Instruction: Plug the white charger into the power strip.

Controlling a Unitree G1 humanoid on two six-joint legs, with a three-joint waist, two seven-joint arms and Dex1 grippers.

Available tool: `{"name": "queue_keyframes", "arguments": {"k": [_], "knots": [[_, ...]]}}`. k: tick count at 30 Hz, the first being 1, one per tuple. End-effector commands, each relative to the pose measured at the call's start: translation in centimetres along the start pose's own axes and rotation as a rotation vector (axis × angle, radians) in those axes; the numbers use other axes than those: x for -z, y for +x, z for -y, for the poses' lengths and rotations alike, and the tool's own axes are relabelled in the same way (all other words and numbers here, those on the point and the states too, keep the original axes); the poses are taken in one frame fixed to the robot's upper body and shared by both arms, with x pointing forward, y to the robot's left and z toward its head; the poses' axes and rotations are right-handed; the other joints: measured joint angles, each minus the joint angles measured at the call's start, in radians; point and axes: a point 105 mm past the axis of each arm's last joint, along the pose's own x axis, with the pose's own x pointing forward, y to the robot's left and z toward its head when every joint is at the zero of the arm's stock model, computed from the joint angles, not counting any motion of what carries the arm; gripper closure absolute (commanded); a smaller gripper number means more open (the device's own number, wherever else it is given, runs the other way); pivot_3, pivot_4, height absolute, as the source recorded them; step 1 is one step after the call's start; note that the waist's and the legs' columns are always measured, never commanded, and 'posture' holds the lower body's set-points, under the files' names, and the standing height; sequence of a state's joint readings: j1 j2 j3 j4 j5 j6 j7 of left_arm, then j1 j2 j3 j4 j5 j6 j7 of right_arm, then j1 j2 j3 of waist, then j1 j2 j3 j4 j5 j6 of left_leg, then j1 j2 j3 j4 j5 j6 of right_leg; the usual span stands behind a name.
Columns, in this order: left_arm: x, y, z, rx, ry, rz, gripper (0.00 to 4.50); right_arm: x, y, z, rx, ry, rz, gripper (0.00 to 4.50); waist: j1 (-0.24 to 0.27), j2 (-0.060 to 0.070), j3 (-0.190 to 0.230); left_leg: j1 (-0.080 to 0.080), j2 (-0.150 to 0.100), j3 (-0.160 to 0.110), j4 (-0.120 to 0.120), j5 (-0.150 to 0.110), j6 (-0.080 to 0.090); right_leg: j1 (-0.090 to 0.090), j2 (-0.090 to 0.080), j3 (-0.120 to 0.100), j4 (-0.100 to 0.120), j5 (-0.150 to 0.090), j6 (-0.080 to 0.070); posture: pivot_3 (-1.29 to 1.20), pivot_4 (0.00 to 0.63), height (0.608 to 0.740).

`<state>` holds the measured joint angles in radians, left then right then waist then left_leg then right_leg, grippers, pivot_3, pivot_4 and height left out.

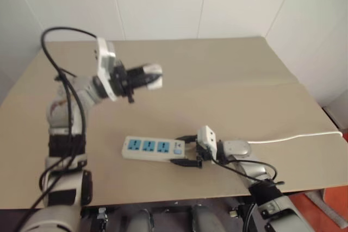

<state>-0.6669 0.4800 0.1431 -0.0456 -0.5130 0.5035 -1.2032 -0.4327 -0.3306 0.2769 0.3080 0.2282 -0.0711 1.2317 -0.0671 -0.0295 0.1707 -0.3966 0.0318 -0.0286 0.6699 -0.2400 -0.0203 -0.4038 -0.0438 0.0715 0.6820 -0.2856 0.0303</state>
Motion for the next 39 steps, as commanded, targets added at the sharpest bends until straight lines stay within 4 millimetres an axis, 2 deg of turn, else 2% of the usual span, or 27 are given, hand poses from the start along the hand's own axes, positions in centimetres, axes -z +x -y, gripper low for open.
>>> {"name": "queue_keyframes", "arguments": {"k": [1, 3, 8, 15, 18, 21, 27, 34, 39], "knots": [[0.1, 1.2, 3.7, 0.123, 0.148, 0.016, 3.49, 0.8, 0.6, -0.9, -0.089, 0.010, -0.028, 1.09, 0.001, 0.000, 0.000, 0.001, 0.000, 0.000, 0.000, 0.000, 0.000, 0.001, 0.000, 0.000, -0.001, 0.000, 0.000, 0.00, 0.150, 0.740], [1.0, 1.2, 4.9, 0.164, 0.163, 0.012, 3.49, 0.7, 0.7, -0.9, -0.107, 0.015, -0.021, 1.09, 0.000, 0.000, 0.000, 0.001, 0.000, 0.001, 0.000, 0.000, 0.000, 0.001, 0.000, 0.001, -0.001, 0.000, 0.000, 0.00, 0.150, 0.740], [1.9, 1.2, 6.4, 0.210, 0.142, 0.013, 3.49, 1.5, 1.2, -1.0, -0.131, -0.008, -0.054, 1.09, -0.003, 0.000, 0.000, 0.012, 0.000, 0.001, 0.000, 0.000, 0.000, 0.011, 0.001, 0.001, -0.001, 0.000, 0.000, 0.00, 0.150, 0.740], [2.0, 0.8, 6.2, 0.189, 0.120, 0.010, 3.49, 2.6, 1.2, -0.9, -0.119, -0.030, -0.069, 1.09, -0.007, 0.000, 0.000, 0.020, 0.001, 0.001, -0.001, 0.000, 0.000, 0.018, 0.003, 0.001, -0.002, 0.000, 0.000, 0.00, 0.150, 0.740], [2.9, 0.0, 6.4, 0.204, 0.081, -0.001, 3.49, 2.7, 1.0, -1.0, -0.124, -0.031, -0.075, 1.09, -0.007, 0.000, -0.001, 0.021, 0.002, 0.001, -0.002, 0.000, 0.000, 0.018, 0.003, 0.002, -0.002, 0.000, 0.000, 0.00, 0.150, 0.740], [4.9, -1.1, 6.7, 0.230, 0.061, -0.074, 3.49, 2.7, 0.9, -0.8, -0.117, -0.035, -0.077, 1.09, -0.006, 0.000, -0.001, 0.021, 0.002, 0.001, -0.002, 0.000, 0.000, 0.018, 0.003, 0.002, -0.002, 0.000, 0.000, 0.00, 0.150, 0.740], [7.2, -1.7, 7.2, 0.249, 0.042, -0.109, 3.49, 2.7, 0.6, -0.7, -0.108, -0.032, -0.081, 1.09, -0.004, 0.000, -0.001, 0.022, 0.002, 0.002, -0.002, 0.000, 0.000, 0.018, 0.003, 0.002, -0.002, 0.000, 0.000, 0.00, 0.150, 0.740], [8.6, -1.8, 7.6, 0.258, 0.041, -0.122, 3.49, 2.8, 0.5, -0.8, -0.104, -0.028, -0.085, 1.09, -0.003, 0.000, -0.001, 0.021, 0.001, 0.002, -0.002, 0.000, 0.000, 0.018, 0.003, 0.002, -0.003, 0.000, 0.000, 0.00, 0.150, 0.740], [8.7, -1.7, 7.4, 0.245, 0.041, -0.111, 3.49, 2.7, 0.5, -0.7, -0.101, -0.025, -0.084, 1.09, -0.003, 0.000, -0.001, 0.021, 0.001, 0.002, -0.003, 0.000, 0.000, 0.018, 0.003, 0.002, -0.003, 0.000, 0.000, 0.00, 0.150, 0.740]]}}
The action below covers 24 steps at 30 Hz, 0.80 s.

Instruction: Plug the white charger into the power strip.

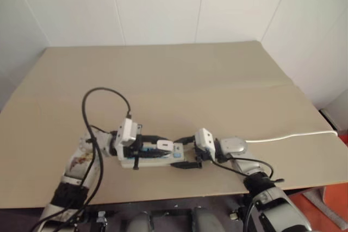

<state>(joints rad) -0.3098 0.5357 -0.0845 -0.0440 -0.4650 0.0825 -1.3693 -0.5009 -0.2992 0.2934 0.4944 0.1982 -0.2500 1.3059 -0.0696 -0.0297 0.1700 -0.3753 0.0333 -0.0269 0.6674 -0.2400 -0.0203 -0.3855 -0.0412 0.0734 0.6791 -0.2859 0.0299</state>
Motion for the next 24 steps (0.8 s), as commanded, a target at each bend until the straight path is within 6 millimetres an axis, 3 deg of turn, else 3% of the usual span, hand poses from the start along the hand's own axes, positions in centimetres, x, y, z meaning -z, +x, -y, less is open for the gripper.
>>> {"name": "queue_keyframes", "arguments": {"k": [1, 16, 24], "knots": [[-0.5, 0.1, 0.0, 0.004, 0.045, 0.014, 3.49, 1.8, 0.0, -1.0, -0.032, 0.049, -0.076, 1.09, 0.000, 0.000, 0.000, 0.000, 0.000, 0.000, 0.000, 0.000, 0.000, 0.000, 0.000, 0.000, 0.000, 0.000, 0.000, 0.00, 0.150, 0.740], [-0.4, 0.3, -0.5, -0.054, 0.061, 0.041, 3.49, 1.9, -0.1, -1.0, -0.030, 0.066, -0.083, 1.09, 0.000, 0.000, 0.000, 0.000, 0.000, 0.000, -0.001, 0.000, 0.000, 0.000, 0.000, 0.000, -0.001, 0.000, 0.000, 0.00, 0.150, 0.740], [0.9, -0.3, 0.0, -0.022, 0.055, 0.005, 3.49, 1.9, -0.3, -0.8, -0.031, 0.067, -0.090, 1.09, 0.000, 0.000, 0.000, 0.000, 0.000, 0.000, -0.001, 0.000, 0.000, 0.000, 0.000, 0.000, -0.001, 0.000, 0.000, 0.00, 0.150, 0.740]]}}
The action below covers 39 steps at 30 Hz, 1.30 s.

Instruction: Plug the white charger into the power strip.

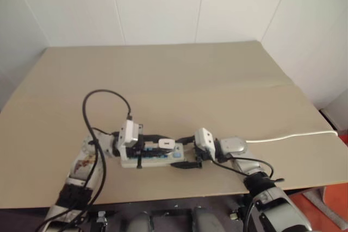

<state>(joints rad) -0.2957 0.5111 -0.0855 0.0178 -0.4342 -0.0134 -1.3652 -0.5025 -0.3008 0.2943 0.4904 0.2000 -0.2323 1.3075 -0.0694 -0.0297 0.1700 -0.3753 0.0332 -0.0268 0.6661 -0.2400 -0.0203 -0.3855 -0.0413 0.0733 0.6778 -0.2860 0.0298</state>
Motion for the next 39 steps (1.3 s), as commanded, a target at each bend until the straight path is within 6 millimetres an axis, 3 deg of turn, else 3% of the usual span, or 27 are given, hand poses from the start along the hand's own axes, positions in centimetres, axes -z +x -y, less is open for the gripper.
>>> {"name": "queue_keyframes", "arguments": {"k": [1, 26, 34, 39], "knots": [[0.0, -0.2, 0.0, 0.008, 0.026, 0.002, 3.49, 1.9, -0.3, -0.8, -0.027, 0.055, -0.086, 1.09, 0.001, 0.000, 0.000, 0.000, 0.000, 0.000, 0.000, 0.000, 0.000, 0.000, 0.000, 0.000, 0.000, 0.000, 0.000, 0.00, 0.150, 0.740], [2.1, 1.5, 0.9, 0.051, -0.046, 0.024, 3.49, 1.9, -1.8, -1.0, -0.009, 0.072, -0.123, 1.09, 0.025, 0.001, -0.001, -0.003, -0.001, 0.000, -0.002, 0.000, 0.000, 0.000, -0.001, -0.001, -0.006, 0.000, 0.000, 0.00, 0.150, 0.740], [2.9, 0.9, 0.7, 0.031, -0.047, -0.017, 3.49, 1.9, -1.8, -1.0, -0.007, 0.076, -0.124, 1.09, 0.025, 0.002, -0.001, -0.003, -0.001, 0.000, -0.004, 0.000, 0.000, 0.000, -0.001, -0.001, -0.008, 0.000, 0.000, 0.00, 0.150, 0.740], [3.7, -0.5, 0.7, -0.018, -0.050, -0.060, 3.49, 1.9, -1.7, -0.9, -0.002, 0.081, -0.119, 1.09, 0.025, 0.002, -0.002, -0.003, -0.001, 0.000, -0.004, 0.000, 0.000, 0.000, -0.001, -0.001, -0.009, 0.000, 0.000, 0.00, 0.150, 0.740]]}}
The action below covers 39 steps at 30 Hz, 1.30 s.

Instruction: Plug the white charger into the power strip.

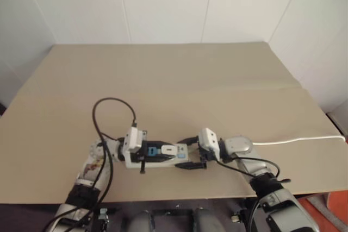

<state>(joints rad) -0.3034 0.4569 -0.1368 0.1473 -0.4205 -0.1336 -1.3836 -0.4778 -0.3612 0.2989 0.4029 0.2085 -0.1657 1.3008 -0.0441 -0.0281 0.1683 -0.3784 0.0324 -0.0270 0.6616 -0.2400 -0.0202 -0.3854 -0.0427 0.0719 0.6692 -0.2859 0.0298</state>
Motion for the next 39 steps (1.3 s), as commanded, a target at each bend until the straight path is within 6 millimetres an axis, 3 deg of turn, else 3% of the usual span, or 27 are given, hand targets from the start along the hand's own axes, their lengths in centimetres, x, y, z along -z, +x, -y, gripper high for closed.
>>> {"name": "queue_keyframes", "arguments": {"k": [1, 11, 22, 39], "knots": [[2.0, -2.0, 0.5, -0.040, -0.038, -0.112, 3.49, 2.1, -0.4, -0.7, -0.008, 0.075, -0.076, 1.09, -0.001, 0.000, 0.000, 0.000, 0.000, 0.000, 0.000, 0.000, 0.000, 0.000, 0.000, 0.000, 0.000, 0.000, 0.000, 0.00, 0.150, 0.740], [3.9, -5.6, 1.6, -0.044, -0.076, -0.255, 3.49, 2.1, -0.2, -0.7, -0.011, 0.084, -0.074, 1.09, -0.027, 0.002, -0.004, 0.001, 0.002, 0.000, -0.004, 0.000, 0.000, 0.000, 0.001, 0.000, -0.003, 0.000, 0.000, 0.00, 0.150, 0.740], [5.4, -7.3, 1.9, -0.027, -0.115, -0.345, 3.49, 2.2, -0.3, -0.7, -0.005, 0.088, -0.078, 1.09, -0.028, 0.007, -0.008, 0.009, 0.002, 0.001, -0.014, 0.000, 0.000, 0.002, 0.003, 0.003, -0.004, -0.001, -0.002, 0.00, 0.150, 0.740], [5.8, -6.9, 3.6, -0.022, -0.262, -0.376, 3.49, 2.2, -0.3, -0.5, 0.006, 0.082, -0.078, 1.09, -0.031, 0.014, -0.017, 0.011, 0.003, 0.001, -0.017, 0.000, 0.000, 0.002, 0.005, 0.004, -0.005, -0.002, -0.002, 0.00, 0.150, 0.740]]}}
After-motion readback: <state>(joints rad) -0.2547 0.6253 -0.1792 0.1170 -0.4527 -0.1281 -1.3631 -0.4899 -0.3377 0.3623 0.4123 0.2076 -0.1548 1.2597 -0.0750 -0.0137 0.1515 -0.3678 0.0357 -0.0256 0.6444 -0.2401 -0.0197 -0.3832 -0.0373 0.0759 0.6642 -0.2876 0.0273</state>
